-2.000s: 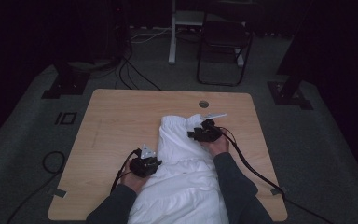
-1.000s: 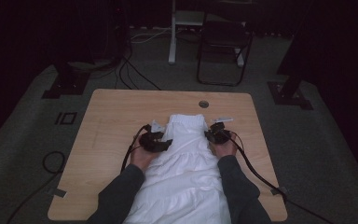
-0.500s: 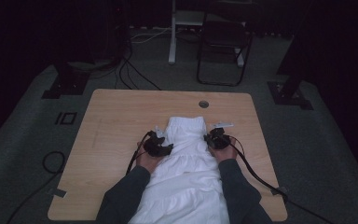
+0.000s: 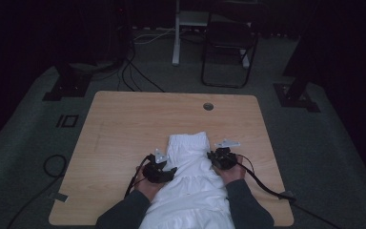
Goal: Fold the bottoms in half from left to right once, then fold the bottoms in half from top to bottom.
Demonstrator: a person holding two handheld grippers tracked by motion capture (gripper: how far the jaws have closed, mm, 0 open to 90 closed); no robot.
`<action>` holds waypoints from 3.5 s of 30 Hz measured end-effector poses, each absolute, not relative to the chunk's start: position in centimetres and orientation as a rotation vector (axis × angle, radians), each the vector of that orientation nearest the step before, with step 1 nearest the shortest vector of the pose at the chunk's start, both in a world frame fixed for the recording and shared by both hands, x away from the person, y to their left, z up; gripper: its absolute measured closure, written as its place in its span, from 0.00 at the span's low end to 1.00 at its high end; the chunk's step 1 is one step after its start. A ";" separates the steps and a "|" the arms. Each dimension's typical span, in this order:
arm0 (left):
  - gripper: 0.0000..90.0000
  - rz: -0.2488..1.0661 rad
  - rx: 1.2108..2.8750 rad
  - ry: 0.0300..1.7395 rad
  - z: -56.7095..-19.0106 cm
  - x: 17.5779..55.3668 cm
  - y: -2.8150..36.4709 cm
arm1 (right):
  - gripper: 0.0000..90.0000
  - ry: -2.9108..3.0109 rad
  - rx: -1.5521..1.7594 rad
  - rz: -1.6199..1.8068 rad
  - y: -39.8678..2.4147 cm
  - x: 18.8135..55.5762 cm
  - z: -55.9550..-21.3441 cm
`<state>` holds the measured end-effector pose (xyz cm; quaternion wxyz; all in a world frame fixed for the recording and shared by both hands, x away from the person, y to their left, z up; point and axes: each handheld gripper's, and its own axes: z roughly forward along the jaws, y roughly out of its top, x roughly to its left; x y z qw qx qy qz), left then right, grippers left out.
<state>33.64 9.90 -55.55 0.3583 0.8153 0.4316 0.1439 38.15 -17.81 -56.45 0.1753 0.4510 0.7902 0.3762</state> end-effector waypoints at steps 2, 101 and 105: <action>0.48 0.385 2.066 1.111 -54.5 34.3 10.5 | 0.91 2.239 1.280 1.071 -17.8 38.2 -56.5; 0.91 0.162 2.181 0.762 -49.9 28.6 12.4 | 0.89 2.489 0.943 1.383 -18.2 30.6 -49.7; 0.90 0.075 2.292 0.818 -54.5 27.8 12.2 | 0.88 2.615 0.964 1.272 -17.3 29.3 -53.1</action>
